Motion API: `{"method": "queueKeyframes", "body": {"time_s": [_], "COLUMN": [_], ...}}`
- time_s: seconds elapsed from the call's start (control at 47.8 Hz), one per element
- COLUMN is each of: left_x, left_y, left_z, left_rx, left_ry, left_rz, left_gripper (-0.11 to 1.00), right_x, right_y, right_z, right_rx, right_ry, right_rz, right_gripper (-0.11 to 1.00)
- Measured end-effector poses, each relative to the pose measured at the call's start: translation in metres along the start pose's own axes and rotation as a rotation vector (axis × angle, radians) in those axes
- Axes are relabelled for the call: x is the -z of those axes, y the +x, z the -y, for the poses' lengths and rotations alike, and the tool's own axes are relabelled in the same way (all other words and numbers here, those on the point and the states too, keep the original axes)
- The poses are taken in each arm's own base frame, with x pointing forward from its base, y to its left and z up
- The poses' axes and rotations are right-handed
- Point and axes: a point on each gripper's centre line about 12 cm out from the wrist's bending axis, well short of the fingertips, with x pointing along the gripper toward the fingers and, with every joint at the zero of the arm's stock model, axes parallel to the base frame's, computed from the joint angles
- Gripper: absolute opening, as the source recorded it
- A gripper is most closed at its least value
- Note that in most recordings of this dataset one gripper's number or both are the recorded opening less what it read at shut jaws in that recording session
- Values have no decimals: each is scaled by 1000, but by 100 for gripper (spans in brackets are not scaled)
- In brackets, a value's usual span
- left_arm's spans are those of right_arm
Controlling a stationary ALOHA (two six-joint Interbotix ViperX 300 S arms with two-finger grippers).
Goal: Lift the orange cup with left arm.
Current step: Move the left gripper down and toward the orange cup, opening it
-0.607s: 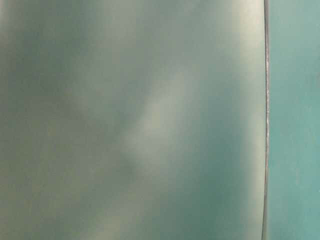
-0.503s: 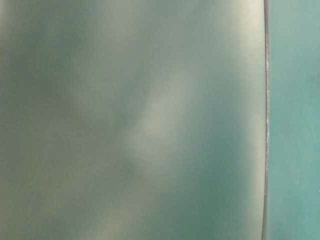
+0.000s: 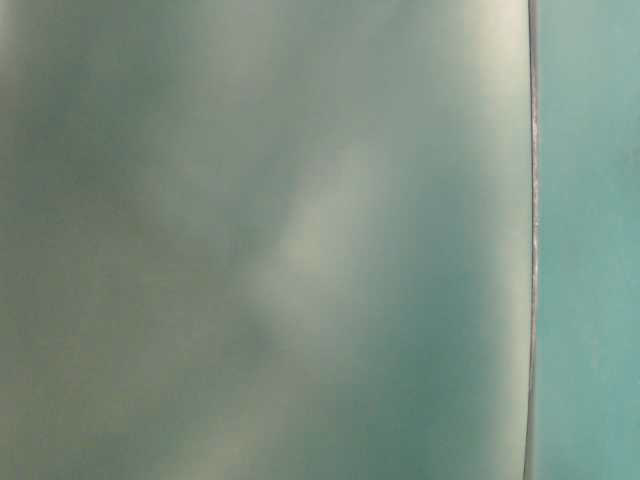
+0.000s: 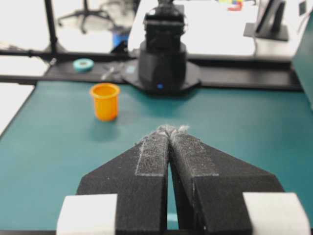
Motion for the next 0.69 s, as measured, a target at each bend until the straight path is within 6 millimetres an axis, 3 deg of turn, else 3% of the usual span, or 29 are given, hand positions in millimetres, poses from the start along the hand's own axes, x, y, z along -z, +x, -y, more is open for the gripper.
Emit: {"method": "queueKeyframes", "body": {"time_s": [0.23,0.356,0.482,0.628,0.691], "left_x": [4,9,15,21,23], "left_y": [-13,-17,-20,-20,-21], "left_z": [0,0,0,0,0], "left_rx": [-1,-2,-3,-4,-4], "left_ry": [0,0,-2,-3,-2], "left_rz": [-55,-101,-152,-204,-221], "left_gripper": [5,14,35,71,79], "right_x": [1,2,2,4,4], "right_y": [0,0,0,0,0], "right_z": [0,0,0,0,0], "right_rx": [0,0,0,0,0], "right_ry": [2,2,2,2,2], "right_rz": [-9,-12,-17,-29,-32], "right_gripper": [0,0,0,0,0]}}
